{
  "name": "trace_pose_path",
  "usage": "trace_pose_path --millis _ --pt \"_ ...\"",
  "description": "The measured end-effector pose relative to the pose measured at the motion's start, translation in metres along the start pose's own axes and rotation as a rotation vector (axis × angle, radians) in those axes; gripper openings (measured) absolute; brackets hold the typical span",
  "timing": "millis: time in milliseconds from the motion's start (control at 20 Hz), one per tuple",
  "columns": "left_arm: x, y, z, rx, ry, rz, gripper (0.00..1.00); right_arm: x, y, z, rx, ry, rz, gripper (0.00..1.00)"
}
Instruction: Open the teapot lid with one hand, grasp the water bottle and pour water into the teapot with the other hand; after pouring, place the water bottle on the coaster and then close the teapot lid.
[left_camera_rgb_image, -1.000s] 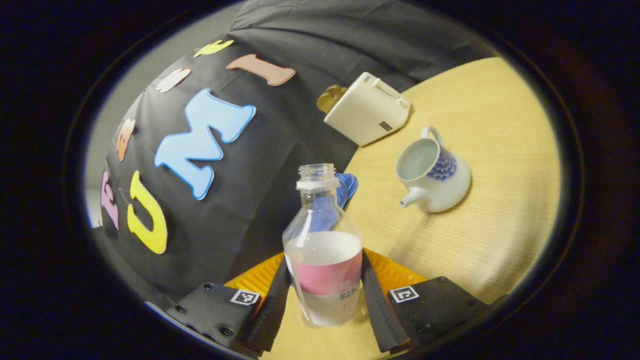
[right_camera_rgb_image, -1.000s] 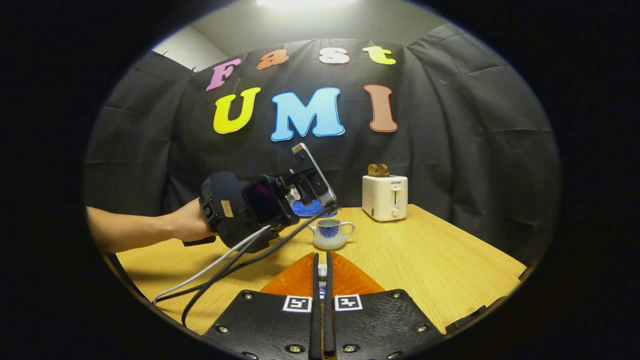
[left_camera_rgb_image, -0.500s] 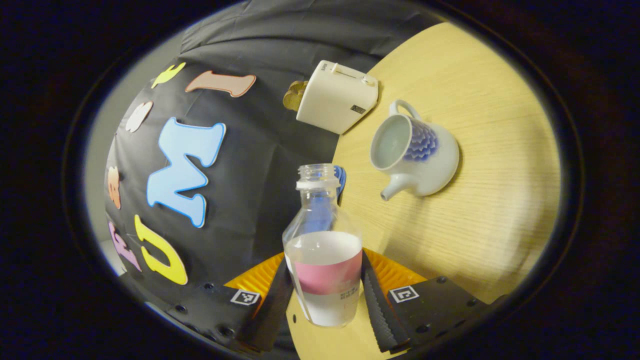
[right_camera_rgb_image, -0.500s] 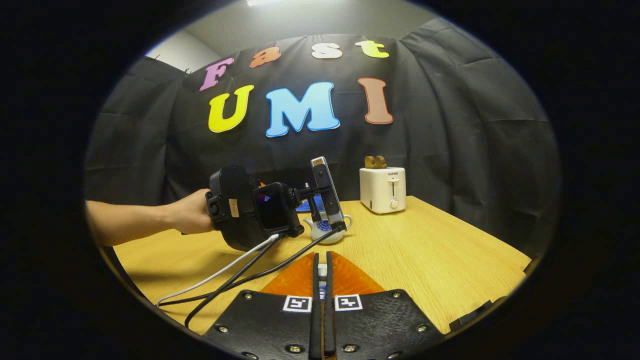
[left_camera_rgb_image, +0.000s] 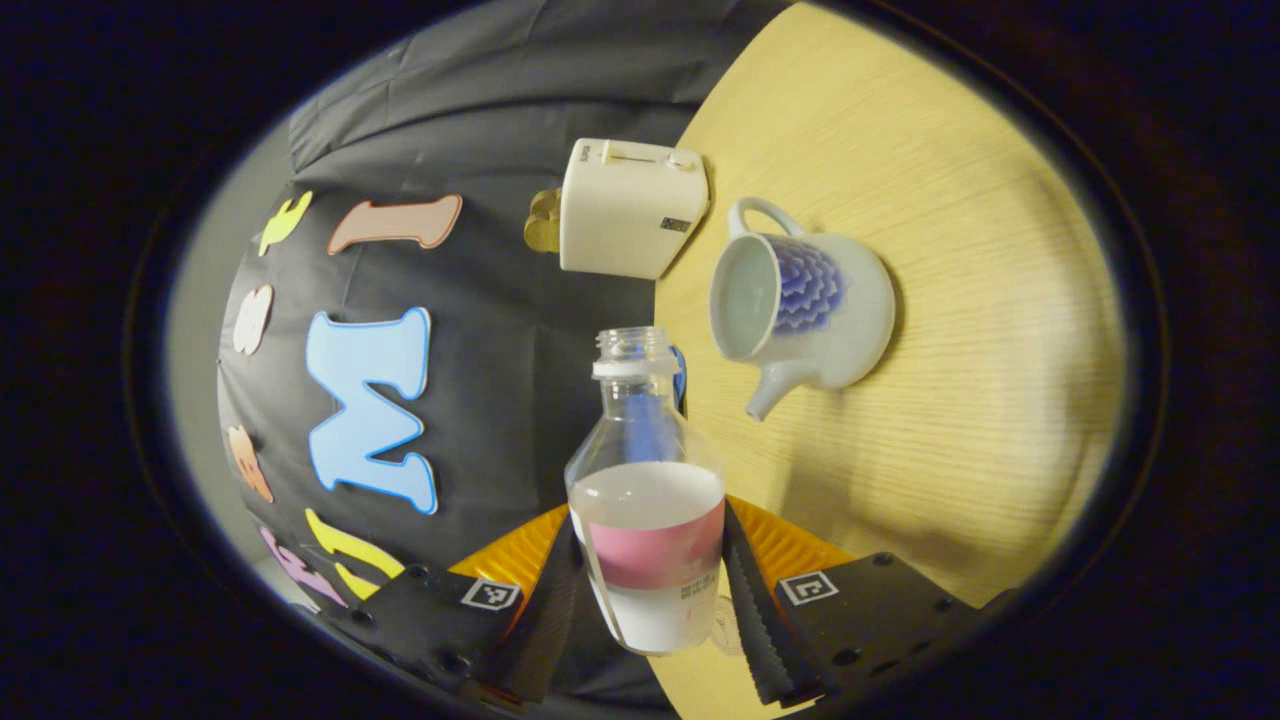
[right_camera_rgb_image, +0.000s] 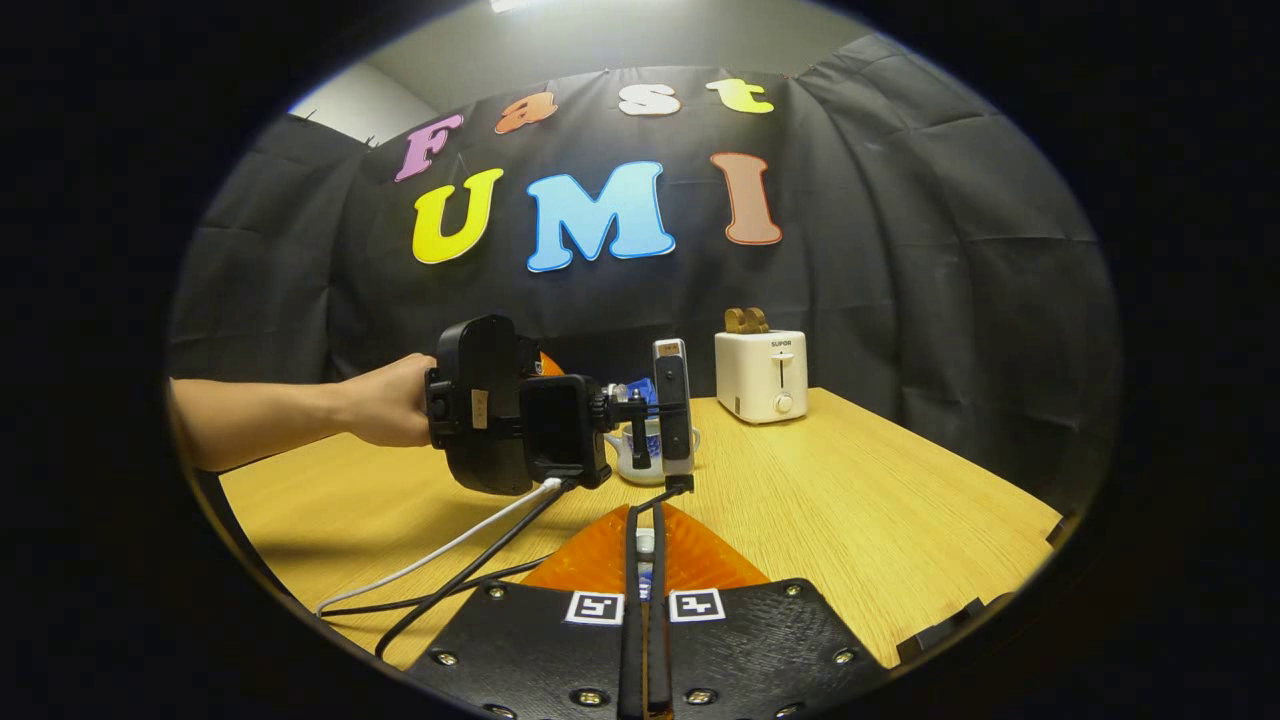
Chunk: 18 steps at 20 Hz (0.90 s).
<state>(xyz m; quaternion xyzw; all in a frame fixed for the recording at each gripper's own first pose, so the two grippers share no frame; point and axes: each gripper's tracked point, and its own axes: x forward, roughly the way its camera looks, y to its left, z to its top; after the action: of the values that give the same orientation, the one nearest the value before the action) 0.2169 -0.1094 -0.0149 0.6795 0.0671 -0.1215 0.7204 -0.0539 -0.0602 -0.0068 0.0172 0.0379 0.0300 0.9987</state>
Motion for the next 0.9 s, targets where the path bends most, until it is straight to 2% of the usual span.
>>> trace_pose_path --millis 900 --pt "0.005 0.013 -0.004 0.358 0.054 -0.018 0.86 0.0 0.0 0.005 0.0 -0.01 0.0 0.02"
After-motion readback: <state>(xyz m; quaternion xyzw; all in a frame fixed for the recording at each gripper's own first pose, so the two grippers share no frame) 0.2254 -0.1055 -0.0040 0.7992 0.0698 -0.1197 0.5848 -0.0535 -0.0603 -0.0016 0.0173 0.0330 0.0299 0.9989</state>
